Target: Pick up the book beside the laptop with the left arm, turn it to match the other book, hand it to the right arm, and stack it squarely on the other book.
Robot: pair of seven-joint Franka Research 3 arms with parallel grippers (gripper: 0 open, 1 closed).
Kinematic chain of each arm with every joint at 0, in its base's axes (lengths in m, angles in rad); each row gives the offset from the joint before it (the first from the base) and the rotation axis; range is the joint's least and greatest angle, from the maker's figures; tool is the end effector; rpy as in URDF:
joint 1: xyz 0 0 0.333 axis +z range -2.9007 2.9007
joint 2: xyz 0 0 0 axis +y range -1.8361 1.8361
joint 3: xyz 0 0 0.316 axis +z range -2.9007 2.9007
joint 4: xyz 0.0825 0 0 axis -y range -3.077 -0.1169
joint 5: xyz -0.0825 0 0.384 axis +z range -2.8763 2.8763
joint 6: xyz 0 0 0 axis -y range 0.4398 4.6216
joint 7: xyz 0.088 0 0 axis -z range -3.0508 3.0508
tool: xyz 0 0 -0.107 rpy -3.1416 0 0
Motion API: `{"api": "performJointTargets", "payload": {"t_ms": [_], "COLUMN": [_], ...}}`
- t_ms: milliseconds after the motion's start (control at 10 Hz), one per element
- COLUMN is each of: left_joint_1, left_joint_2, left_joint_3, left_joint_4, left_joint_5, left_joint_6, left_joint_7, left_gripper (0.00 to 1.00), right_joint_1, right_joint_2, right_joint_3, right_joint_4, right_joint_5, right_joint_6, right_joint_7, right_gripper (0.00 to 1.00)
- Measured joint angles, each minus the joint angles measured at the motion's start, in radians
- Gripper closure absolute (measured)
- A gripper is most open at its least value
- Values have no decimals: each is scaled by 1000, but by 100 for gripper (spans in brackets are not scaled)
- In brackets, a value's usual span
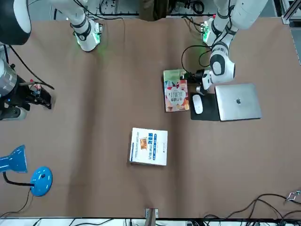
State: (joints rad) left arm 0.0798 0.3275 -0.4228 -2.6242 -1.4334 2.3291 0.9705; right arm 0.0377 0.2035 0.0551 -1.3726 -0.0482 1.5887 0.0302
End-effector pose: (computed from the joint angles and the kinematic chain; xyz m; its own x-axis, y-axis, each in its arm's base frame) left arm 0.3297 -0.1580 0.1226 0.9665 -0.0690 -0.2471 0.1516 -0.6233 0.7671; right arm 0.6165 0.0486 0.6006 0.9980 0.0622 0.0140 0.0616 -0.9974 0.0367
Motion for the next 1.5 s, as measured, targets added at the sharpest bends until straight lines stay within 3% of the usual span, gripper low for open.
{"api": "performJointTargets", "payload": {"t_ms": [200, 500, 1000, 1500], "left_joint_1": [1, 3, 4, 5], "left_joint_2": [-1, -31, -202, -251], "left_joint_3": [0, 0, 0, 0], "left_joint_4": [13, 44, 124, 249], "left_joint_5": [0, 5, 18, 154], "left_joint_6": [0, 28, 43, 44], "left_joint_7": [23, 62, 36, 8], "left_gripper": [80, 80, 85, 85], "right_joint_1": [2, 1, 11, 11], "right_joint_2": [0, 0, 0, 0], "right_joint_3": [2, 0, 3, 2], "right_joint_4": [0, 0, 0, 0], "right_joint_5": [0, -1, -1, -1], "right_joint_6": [6, 6, 23, 27], "right_joint_7": [0, 0, 0, 1], "right_gripper": [0, 0, 0, 0]}}
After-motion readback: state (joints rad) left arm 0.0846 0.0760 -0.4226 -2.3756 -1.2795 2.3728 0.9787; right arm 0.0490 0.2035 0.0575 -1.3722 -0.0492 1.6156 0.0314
